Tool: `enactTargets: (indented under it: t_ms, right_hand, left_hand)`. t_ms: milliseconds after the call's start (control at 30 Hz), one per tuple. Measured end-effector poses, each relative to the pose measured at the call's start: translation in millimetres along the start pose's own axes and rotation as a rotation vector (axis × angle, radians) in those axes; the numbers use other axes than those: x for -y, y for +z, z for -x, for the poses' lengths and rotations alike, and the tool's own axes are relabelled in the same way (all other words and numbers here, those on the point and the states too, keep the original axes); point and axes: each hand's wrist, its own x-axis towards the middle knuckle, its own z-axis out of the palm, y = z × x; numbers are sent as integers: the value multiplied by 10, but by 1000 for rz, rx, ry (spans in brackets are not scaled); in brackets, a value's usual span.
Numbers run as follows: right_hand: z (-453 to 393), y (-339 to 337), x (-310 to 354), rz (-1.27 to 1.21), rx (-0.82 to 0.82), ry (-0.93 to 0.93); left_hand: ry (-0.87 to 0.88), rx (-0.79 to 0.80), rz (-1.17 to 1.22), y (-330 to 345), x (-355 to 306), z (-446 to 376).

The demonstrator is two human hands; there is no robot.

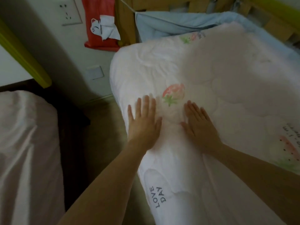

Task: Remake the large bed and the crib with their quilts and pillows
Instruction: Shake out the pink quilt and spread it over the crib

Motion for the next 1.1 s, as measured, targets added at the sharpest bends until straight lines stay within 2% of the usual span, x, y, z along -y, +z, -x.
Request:
enactTargets:
  t_ms: [33, 100, 167, 200, 233, 267, 333, 367, 400, 433, 467, 500, 567, 600, 633, 667, 767, 800, 833, 900, 967, 1100]
  right_hand:
    - [-118, -11, -82, 17, -22, 103]
    - [-376, -24, -151, -11, 36, 324]
    - [-585, 48, -87, -98, 64, 535]
    - [-637, 110, 4, -81, 50, 544]
    - [-648, 208, 134, -41, 11, 446]
    - [-666, 275, 300, -36, -6, 236]
    - [-665, 321, 589, -81, 131, -285]
    - [-749, 305, 619, -77, 232, -455]
    - [-889, 270, 583, -60, 227, -522]
    - [-1195, 263, 513, -50, 144, -456]
    - [-1403, 289, 446, -33, 16, -265]
    - [-1680, 299, 361, -30, -84, 1]
    - [-2090, 337, 243, -88, -94, 485]
    - [-2248, 372, 307, -128, -51, 587]
    - [-2281, 424, 431, -143, -65, 558]
    - [-2312, 480, 579, -147, -70, 396]
    - [-2350, 509, 898, -147, 53, -310]
    - [-2457, 472, 903, -122, 85, -450]
    - [-2548, 451, 857, -119, 95, -473]
    - [-2719, 438, 732, -130, 55, -278]
    - [-2873, 408, 667, -132, 48, -52]
    - [-3096, 385, 740, -118, 68, 149]
  left_hand:
    - [134, -15, 15, 14, -130, -97]
    - [311, 20, 31, 69, -342, -282]
    - [342, 81, 9, 172, -280, -463]
    - [264, 98, 0, 243, -136, -529]
    - [144, 133, -6, 317, 49, -586]
    - [11, 160, -6, 374, 247, -658]
    - [-258, 212, 16, 355, 621, -787]
    - [-383, 248, 53, 269, 763, -880]
    - [-472, 249, 98, 181, 874, -982]
    - [-507, 212, 130, 66, 1000, -1240]
    - [-483, 169, 138, 11, 1079, -1404]
    - [-421, 131, 141, -29, 1151, -1633]
    - [-288, 100, 170, -49, 1208, -2023]
    - [-274, 103, 227, -18, 1224, -2221]
    - [-298, 97, 299, 3, 1207, -2325]
    - [-349, 77, 397, 42, 1224, -2439]
    - [-528, -16, 702, 107, 1377, -2689]
    - [-560, 10, 747, 105, 1460, -2764]
    - [-572, 59, 766, 87, 1527, -2796]
    - [-559, 157, 785, 15, 1649, -2840]
    - [-538, 172, 844, -64, 1744, -2917]
    - [-624, 6, 1044, -239, 1740, -3102]
